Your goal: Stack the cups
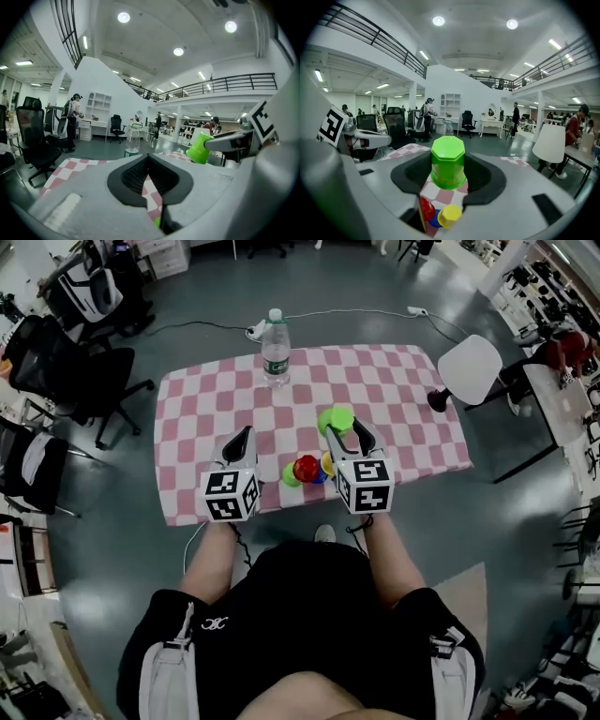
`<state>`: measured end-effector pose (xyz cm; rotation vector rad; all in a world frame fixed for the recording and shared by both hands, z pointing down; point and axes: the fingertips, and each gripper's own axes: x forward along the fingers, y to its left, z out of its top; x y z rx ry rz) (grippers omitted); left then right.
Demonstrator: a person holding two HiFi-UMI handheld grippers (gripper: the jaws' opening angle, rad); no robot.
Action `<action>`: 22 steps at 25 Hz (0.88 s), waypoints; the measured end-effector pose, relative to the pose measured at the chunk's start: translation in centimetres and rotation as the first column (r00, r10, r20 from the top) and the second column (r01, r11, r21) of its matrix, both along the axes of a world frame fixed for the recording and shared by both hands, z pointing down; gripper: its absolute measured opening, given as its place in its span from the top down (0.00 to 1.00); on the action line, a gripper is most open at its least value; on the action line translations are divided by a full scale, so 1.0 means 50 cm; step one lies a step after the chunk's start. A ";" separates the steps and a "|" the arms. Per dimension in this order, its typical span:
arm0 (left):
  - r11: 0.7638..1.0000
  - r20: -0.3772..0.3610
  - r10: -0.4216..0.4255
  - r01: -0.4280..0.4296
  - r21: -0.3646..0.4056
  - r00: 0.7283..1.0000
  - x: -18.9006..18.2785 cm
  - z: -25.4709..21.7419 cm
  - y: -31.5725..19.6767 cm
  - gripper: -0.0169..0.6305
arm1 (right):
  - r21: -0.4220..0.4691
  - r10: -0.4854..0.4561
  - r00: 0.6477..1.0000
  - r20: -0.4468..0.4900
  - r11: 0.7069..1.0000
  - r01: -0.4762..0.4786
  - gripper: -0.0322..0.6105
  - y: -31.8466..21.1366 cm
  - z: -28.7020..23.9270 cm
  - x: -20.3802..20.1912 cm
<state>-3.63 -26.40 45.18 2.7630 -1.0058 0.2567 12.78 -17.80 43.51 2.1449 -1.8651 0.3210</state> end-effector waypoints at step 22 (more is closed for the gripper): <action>0.998 0.058 0.014 -0.010 -0.060 0.998 0.061 0.063 0.035 0.95 | -0.141 -0.115 0.990 0.087 0.982 0.126 0.61 0.046 0.170 -0.014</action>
